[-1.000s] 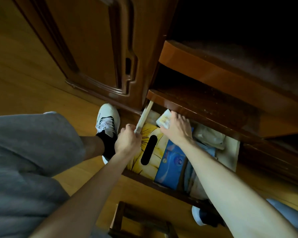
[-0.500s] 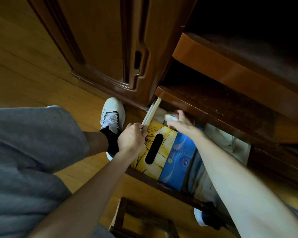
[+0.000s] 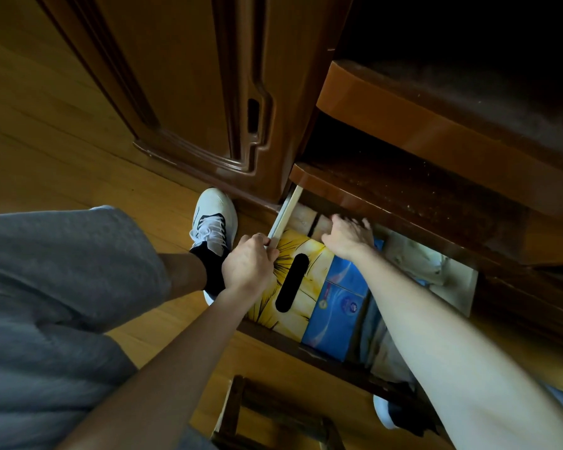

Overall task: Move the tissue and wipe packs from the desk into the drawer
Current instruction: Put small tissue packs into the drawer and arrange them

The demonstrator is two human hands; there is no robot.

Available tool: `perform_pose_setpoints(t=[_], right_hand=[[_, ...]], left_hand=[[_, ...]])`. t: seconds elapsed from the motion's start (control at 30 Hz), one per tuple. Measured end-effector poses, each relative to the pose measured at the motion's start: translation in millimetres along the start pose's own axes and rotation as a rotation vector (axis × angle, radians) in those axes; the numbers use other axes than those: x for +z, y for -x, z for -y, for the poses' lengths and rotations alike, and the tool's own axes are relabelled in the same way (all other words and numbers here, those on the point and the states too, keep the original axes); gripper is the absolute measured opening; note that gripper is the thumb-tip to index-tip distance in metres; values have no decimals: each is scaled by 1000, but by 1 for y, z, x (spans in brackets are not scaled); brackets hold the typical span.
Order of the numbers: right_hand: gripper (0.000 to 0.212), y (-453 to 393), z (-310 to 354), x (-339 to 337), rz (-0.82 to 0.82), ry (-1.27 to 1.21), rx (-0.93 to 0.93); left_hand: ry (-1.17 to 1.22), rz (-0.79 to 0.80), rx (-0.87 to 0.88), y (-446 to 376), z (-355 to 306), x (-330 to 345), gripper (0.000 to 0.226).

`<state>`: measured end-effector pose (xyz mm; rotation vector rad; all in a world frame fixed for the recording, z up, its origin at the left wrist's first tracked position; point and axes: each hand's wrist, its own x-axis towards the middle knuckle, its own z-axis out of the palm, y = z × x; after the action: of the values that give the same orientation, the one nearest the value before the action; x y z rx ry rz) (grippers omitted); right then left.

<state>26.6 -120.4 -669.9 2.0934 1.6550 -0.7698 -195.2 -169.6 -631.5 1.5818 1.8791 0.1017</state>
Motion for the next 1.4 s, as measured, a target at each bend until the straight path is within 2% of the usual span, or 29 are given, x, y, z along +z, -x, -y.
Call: perform_pose_setpoints(t=[0.23,0.37,0.53,0.63,0.77,0.87,0.97,1.03,1.17,1.4], right_hand=[[61,-5,0,3,-15,20,-50],[69,-4,1,6,-30,26,-52],[71,22,-1,5,-178,-30,-50],[77,60,-15,12,-275,-118,-69],[83,123,-48,35,-370,-417,26],[86,163,-73,58,-244,-801,214],[76,180,-83,75,-78,-1138,277],[67,179,-80,77,-51,-1217,289],[51,163,-68,70,-19,-1285,287],[52,143,-52,78,94,-1367,354]], left_hand=[[-44,2,20,-1,-1,0,34],[-56,-5,33,-1,-1,2,34],[-35,-4,53,-1,-1,2,28],[-50,-30,92,4,-5,2,22],[-163,-48,159,23,-11,3,21],[-156,11,115,43,-11,6,23],[-153,67,57,58,-15,7,37],[-128,97,24,58,-19,7,42],[-75,131,47,49,-14,4,35],[-136,105,-25,54,2,17,47]])
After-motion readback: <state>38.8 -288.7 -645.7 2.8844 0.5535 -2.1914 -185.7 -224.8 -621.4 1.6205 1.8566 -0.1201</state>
